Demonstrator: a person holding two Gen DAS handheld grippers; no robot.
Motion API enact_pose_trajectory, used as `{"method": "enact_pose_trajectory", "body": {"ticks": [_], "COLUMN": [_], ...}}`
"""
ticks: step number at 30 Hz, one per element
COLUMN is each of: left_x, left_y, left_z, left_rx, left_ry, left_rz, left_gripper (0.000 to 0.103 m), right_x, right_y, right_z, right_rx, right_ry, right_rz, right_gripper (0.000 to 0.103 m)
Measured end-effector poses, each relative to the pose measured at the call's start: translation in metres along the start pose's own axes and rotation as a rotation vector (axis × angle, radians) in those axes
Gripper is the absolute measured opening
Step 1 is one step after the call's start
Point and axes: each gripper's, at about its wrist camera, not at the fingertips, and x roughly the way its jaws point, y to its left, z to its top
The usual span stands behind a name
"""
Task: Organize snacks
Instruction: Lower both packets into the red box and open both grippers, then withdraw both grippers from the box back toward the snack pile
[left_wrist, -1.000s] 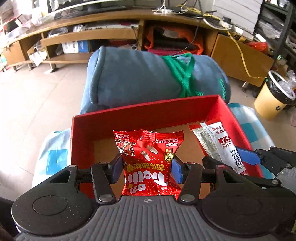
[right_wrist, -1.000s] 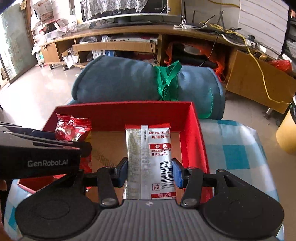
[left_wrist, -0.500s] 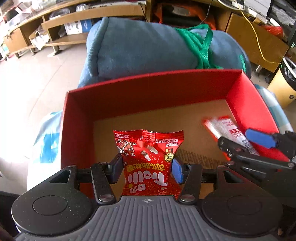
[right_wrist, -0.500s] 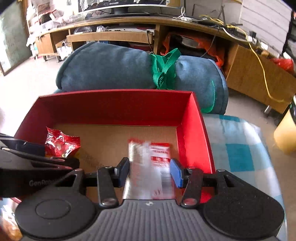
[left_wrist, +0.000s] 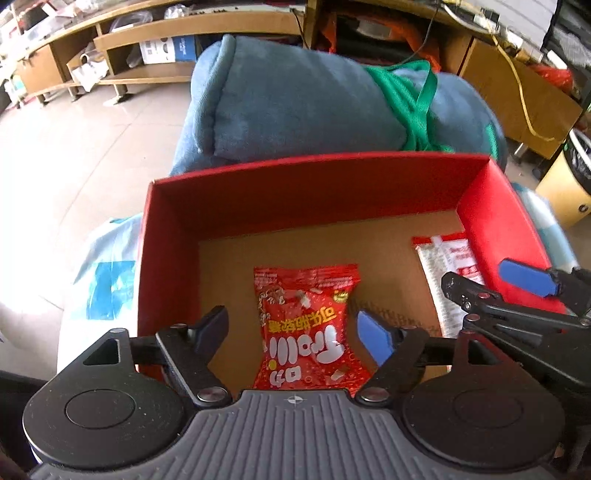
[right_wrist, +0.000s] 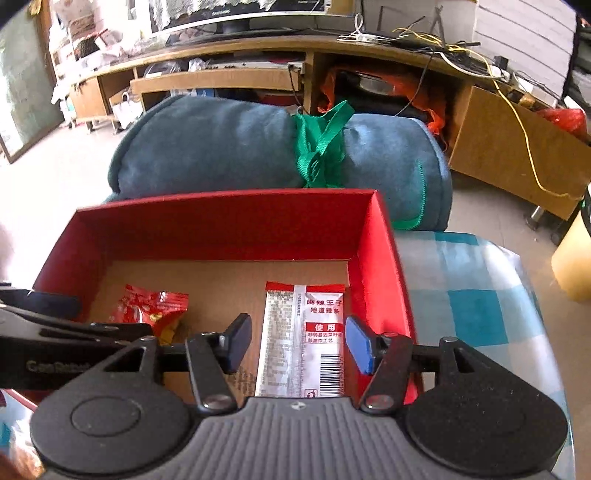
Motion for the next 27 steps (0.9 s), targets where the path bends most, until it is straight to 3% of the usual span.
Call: {"method": "enact_pose_trajectory", "body": {"ticks": [10,27], "left_x": [-0.021,-0.041], "left_y": [0.001,0.01], "left_z": [0.004,-0.015], "left_rx": [-0.017,-0.022], "left_ry": [-0.04,-0.044], "left_rz": [-0.046,-0.045], "left_gripper": [0.087,0.087], "right_x": [-0.03,-0.055], "right_y": [-0.011,0.01], "right_z": [0.011,-0.007], "right_rx": [0.071,0.013], "right_ry": [-0.054,-0.041], "right_rz": [0.026,0.011], "right_gripper": [0.053,0.053]}}
